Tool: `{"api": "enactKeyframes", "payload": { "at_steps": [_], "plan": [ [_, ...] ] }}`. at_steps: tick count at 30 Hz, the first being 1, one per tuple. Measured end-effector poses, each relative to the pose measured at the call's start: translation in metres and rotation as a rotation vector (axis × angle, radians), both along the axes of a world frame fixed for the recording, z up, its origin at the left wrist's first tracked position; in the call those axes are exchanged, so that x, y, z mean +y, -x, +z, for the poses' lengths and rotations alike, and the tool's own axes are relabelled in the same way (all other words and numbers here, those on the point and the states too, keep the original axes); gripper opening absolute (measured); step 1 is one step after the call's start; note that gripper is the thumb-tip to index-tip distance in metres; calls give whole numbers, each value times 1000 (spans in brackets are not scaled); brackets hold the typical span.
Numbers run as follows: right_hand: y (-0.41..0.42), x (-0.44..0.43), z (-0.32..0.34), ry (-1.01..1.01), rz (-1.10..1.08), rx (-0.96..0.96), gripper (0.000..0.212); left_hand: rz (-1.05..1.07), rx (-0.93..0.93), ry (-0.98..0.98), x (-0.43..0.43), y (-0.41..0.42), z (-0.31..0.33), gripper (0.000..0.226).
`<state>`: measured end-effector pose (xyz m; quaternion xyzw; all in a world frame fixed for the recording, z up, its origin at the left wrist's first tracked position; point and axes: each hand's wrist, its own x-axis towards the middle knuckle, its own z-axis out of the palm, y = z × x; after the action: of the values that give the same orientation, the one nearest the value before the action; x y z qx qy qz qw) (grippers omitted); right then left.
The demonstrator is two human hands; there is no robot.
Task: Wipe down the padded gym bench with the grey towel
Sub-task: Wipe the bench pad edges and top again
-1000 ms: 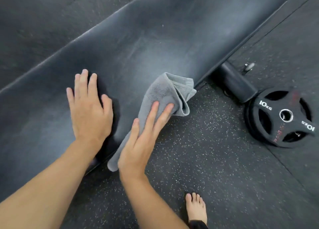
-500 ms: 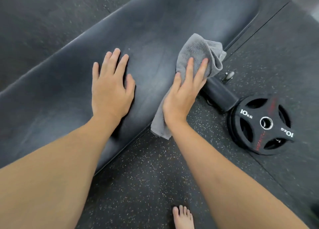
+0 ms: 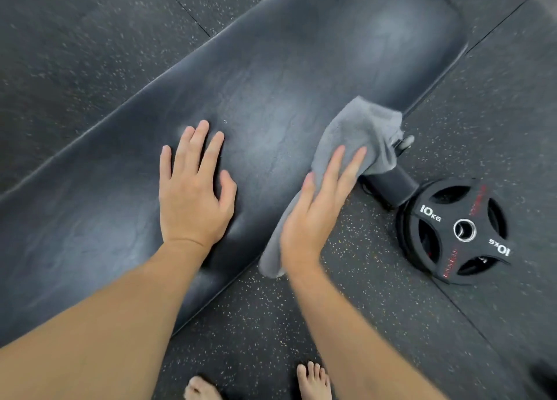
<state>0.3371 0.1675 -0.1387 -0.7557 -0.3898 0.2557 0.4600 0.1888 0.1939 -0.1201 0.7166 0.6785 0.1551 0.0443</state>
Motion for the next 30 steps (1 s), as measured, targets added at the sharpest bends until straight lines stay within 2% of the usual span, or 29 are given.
{"api": "enactKeyframes", "payload": {
  "at_steps": [3, 13, 15, 18, 20, 23, 30],
  "plan": [
    [34, -34, 7, 43, 72, 2, 56, -3, 2, 13, 0, 0, 1, 56],
    [37, -26, 14, 163, 30, -65, 55, -9, 80, 63, 3, -1, 5, 54],
    [36, -24, 15, 174, 33, -70, 56, 2, 91, 34, 19, -6, 13, 43],
    [38, -24, 20, 194, 23, -52, 60, -38, -8, -9, 75, -30, 23, 29],
    [37, -26, 20, 188, 31, -49, 64, -90, -42, 34, 107, -49, 21, 42],
    [26, -14, 17, 186, 25, -32, 62, -50, 26, 139, 130, -69, 7, 60],
    [-85, 91, 15, 87, -26, -73, 52, -16, 73, 145, 129, -70, 4, 62]
  ]
}}
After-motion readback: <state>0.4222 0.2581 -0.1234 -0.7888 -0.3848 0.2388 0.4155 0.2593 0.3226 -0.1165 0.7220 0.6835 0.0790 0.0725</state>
